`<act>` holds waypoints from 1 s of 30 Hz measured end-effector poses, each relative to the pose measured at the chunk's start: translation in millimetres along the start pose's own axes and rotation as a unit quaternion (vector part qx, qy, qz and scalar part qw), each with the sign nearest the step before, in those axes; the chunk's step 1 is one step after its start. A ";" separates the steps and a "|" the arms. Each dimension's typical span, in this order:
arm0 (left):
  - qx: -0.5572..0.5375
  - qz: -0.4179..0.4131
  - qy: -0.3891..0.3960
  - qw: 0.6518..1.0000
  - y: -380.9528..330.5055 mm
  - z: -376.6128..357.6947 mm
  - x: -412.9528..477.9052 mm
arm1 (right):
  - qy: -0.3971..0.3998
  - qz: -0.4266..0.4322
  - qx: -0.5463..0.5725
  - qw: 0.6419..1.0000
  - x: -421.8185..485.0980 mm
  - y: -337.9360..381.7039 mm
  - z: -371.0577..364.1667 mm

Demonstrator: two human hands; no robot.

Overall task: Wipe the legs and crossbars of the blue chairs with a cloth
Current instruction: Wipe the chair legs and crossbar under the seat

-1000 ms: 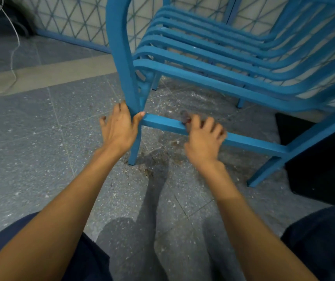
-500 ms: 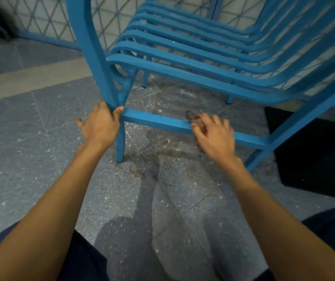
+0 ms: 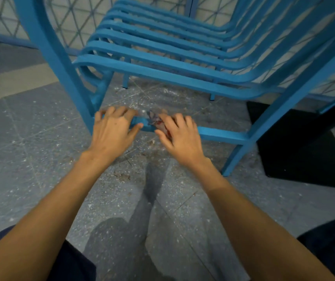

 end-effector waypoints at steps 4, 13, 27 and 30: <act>0.018 -0.049 0.011 0.999 -1.5 -13.9 5.5 | 0.012 -0.043 -0.062 0.997 -35.1 -89.1 -0.6; 0.037 -0.092 0.015 0.995 -5.8 -31.5 10.3 | 0.146 -0.173 -0.026 0.974 -28.8 -70.9 12.1; -0.003 -0.063 0.000 0.998 -31.4 -36.5 0.7 | 0.108 -0.171 -0.031 0.979 -52.2 -129.9 14.0; -0.046 -0.044 0.003 0.998 -25.7 -29.5 0.0 | 0.140 -0.240 -0.013 0.960 -42.7 -115.3 16.4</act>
Point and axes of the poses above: each hand's wrist, its own x-axis towards the middle knuckle, its own z-axis out of the back of the hand, y = z × x, the point moved 3 cm from there along x, towards the middle knuckle, and after that the axes turned 13 degrees about -x, right-handed, at the moved point
